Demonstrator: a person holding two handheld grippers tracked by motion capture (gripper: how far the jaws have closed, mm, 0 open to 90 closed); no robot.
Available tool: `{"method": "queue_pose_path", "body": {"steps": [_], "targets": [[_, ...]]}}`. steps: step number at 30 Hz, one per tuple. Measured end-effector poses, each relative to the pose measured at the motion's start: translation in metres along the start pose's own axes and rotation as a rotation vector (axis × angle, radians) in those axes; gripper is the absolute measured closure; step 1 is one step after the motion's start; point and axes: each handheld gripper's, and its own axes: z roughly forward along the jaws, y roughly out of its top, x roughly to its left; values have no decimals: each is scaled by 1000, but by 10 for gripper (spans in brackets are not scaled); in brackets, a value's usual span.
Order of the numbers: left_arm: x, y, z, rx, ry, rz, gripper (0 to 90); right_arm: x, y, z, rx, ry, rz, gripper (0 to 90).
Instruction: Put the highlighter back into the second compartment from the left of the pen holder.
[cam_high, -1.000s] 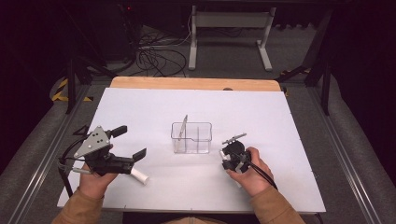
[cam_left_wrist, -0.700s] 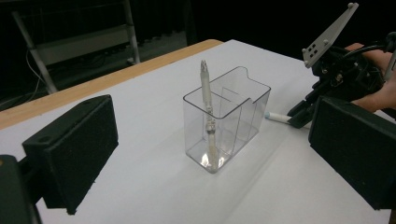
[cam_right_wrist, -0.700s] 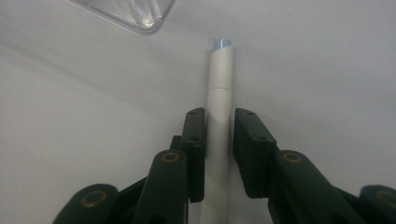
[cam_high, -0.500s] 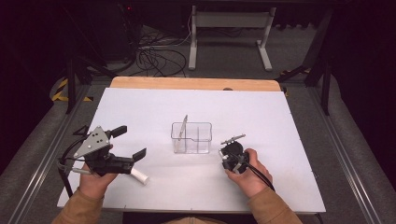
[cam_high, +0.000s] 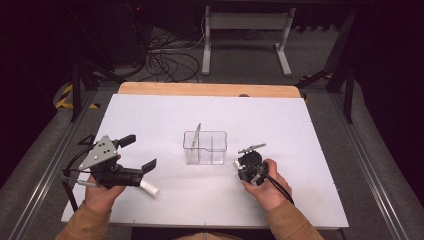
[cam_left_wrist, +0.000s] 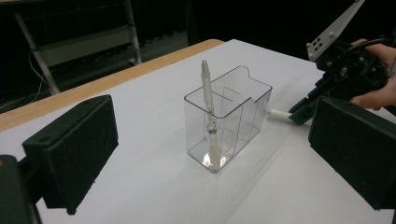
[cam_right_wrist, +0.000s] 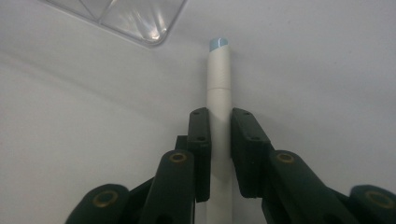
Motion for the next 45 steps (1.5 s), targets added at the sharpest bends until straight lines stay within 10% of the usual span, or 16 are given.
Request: {"method": "queue_pose_path", "body": {"steps": [45], "targets": [[0, -1, -2, 2, 6, 1, 23, -9, 8, -74, -370, 145, -68, 786]]}}
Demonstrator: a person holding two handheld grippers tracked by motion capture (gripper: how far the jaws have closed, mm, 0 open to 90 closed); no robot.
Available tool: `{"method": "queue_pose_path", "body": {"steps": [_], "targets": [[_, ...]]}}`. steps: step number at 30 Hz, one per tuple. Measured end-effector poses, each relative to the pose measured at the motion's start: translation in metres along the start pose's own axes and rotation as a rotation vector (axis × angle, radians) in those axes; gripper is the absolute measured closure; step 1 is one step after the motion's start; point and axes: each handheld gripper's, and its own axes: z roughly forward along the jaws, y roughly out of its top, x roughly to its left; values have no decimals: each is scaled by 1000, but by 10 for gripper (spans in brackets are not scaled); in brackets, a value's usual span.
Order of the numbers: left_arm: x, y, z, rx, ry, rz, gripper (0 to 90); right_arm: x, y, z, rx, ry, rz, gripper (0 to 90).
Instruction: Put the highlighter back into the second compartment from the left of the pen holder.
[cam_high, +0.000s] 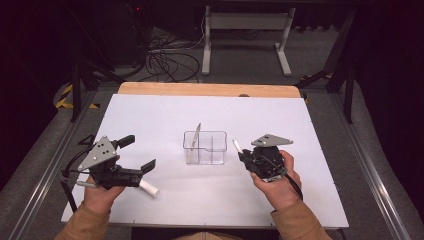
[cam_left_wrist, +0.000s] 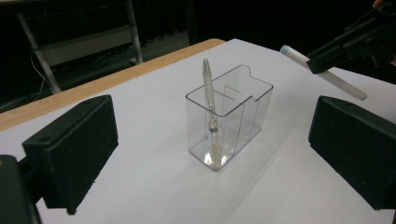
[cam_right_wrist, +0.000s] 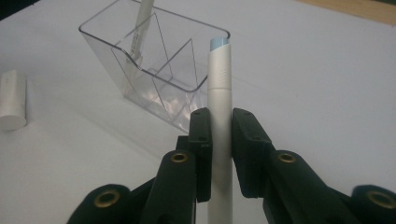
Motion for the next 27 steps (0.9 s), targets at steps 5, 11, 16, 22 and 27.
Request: {"method": "queue_pose_path", "body": {"steps": [5, 11, 16, 22, 27], "targets": [[-2, 0, 1, 2, -3, 1, 23, -1, 5, -3, -42, 22, -16, 786], [-1, 0, 1, 2, -4, 0, 23, -1, 10, -4, -92, 44, -47, 785], [-1, 0, 1, 2, -3, 0, 23, -2, 13, -5, -138, 79, -48, 785], [-1, 0, 1, 3, -4, 0, 23, -5, 16, -6, -196, 118, -41, 785], [-1, 0, 1, 3, -3, 1, 23, -7, 19, -5, -229, 139, -38, 785]]}}
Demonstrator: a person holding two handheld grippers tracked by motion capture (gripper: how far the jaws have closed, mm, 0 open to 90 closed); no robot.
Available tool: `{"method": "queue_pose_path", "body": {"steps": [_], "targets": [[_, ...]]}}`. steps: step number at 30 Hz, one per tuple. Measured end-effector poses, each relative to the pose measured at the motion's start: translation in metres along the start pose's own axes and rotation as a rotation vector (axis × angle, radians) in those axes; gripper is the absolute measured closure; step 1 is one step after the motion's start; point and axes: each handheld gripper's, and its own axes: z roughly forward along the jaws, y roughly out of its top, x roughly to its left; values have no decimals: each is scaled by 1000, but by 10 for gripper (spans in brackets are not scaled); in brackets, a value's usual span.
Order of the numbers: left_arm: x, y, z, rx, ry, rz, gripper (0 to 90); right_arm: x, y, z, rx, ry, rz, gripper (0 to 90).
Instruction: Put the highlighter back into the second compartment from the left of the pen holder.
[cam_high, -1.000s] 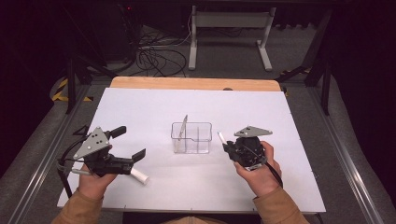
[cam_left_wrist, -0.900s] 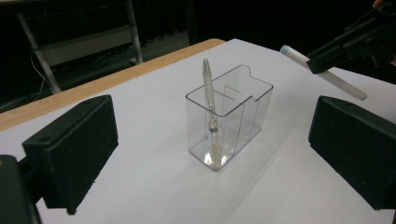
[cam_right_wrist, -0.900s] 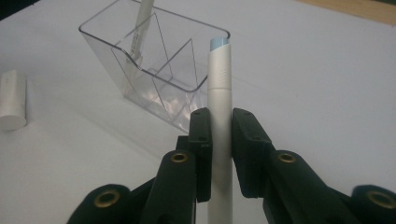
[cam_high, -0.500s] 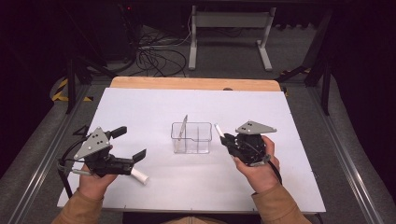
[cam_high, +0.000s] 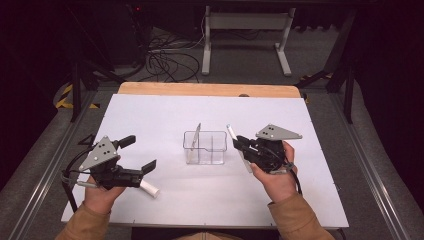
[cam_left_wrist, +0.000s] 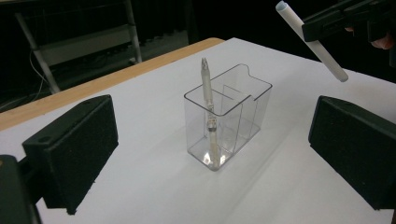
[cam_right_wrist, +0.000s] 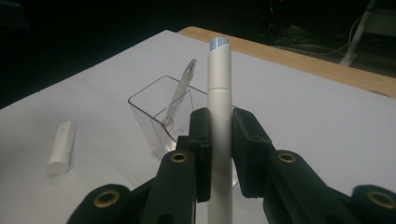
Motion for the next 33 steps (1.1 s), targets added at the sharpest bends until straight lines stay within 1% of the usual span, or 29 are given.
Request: {"method": "queue_pose_path", "body": {"steps": [3, 13, 17, 20, 22, 25, 33], "targets": [[0, 0, 0, 0, 0, -1, 23, 0, 2, 1, -21, 13, -5, 785], [1, 0, -1, -2, 0, -3, 22, 2, 10, 6, -65, 33, -37, 785], [1, 0, -1, -2, 0, -2, 23, 2, 13, 9, -72, 37, -40, 785], [1, 0, -1, -2, -4, -13, 23, 3, 15, 12, -80, 45, -33, 785], [1, 0, -1, -2, -3, -13, 23, 3, 17, 13, -86, 49, -31, 784], [1, 0, -1, -2, -2, -8, 22, 4, 20, 16, -97, 54, -35, 784], [2, 0, -1, -2, -6, -17, 23, 5, 26, 27, -116, 60, -42, 785]]}}
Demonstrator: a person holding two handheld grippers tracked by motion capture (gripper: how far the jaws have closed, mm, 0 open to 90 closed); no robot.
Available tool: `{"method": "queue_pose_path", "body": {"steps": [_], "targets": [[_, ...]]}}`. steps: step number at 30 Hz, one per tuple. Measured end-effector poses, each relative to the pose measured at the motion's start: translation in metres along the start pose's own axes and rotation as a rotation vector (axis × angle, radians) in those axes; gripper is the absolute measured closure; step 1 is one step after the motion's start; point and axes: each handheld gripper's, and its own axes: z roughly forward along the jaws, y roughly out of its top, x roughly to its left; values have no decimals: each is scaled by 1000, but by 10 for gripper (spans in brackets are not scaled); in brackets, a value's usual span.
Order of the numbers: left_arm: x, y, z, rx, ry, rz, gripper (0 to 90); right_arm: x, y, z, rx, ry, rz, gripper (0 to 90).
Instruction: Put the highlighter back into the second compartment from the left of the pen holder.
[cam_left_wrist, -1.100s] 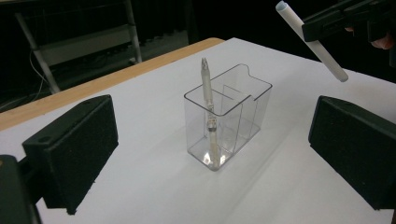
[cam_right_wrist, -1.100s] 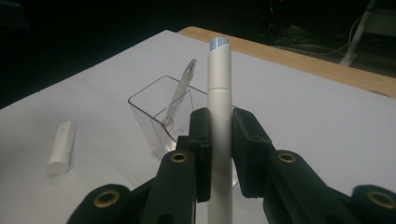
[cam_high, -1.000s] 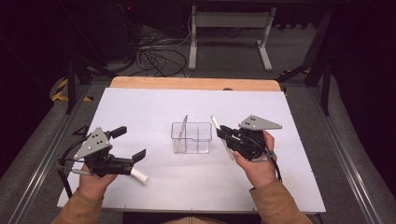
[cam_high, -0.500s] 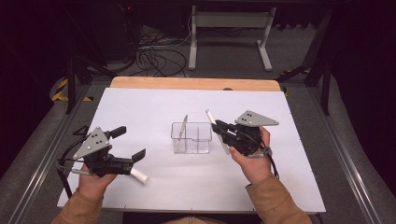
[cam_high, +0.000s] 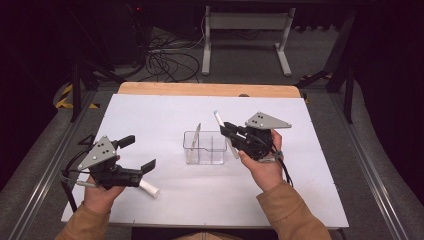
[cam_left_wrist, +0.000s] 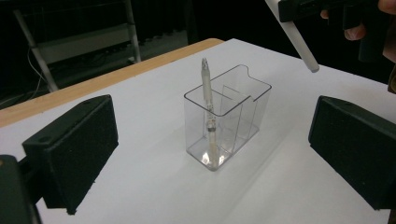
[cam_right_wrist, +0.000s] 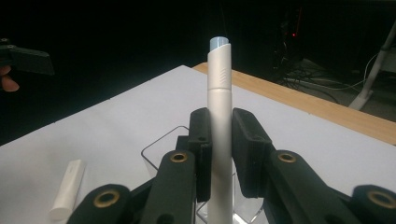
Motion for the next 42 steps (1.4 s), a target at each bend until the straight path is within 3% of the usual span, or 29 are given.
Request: {"method": "queue_pose_path", "body": {"steps": [11, 29, 42], "targets": [[0, 0, 1, 2, 0, 0, 23, -1, 2, 15, -40, 19, 6, 784], [1, 0, 0, 1, -6, -3, 23, 2, -3, 47, -94, 76, 62, 784], [1, 0, 0, 4, -6, 0, 23, 7, -10, 65, -121, 60, 52, 783]]}}
